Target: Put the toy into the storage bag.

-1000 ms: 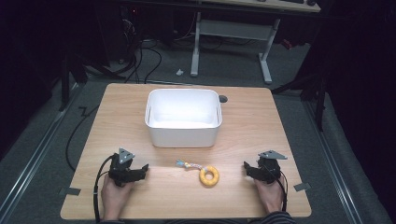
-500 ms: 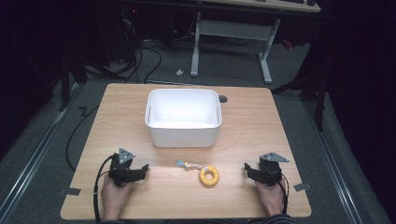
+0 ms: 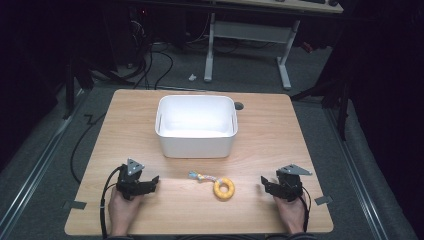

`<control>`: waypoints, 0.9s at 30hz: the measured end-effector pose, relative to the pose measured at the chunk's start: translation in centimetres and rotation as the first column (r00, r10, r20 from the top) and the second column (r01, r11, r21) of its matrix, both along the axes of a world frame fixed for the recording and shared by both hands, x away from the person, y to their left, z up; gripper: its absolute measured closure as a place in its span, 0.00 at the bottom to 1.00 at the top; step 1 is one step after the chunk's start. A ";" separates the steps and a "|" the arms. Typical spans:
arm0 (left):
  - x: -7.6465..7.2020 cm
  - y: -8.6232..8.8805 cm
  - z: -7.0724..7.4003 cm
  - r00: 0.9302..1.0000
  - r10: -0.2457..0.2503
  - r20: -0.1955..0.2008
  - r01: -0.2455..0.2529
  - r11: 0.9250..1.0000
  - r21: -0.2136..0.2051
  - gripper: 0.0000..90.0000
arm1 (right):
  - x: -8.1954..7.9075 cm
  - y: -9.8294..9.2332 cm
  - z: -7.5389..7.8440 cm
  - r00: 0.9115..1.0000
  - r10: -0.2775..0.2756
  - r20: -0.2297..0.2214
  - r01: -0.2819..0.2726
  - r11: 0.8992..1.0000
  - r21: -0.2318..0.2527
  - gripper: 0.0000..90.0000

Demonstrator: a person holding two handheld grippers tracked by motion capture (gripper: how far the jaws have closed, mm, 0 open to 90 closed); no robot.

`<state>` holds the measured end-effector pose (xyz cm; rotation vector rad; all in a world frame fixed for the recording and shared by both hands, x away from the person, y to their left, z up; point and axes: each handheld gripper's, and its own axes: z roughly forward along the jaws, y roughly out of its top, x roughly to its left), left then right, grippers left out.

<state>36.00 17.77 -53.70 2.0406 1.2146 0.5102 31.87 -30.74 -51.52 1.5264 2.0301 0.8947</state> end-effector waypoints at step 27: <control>0.0 0.0 0.0 1.000 0.000 0.000 0.000 1.000 0.000 0.20 | 0.1 3.8 1.8 0.988 0.156 -0.014 -0.156 0.988 -0.001 0.46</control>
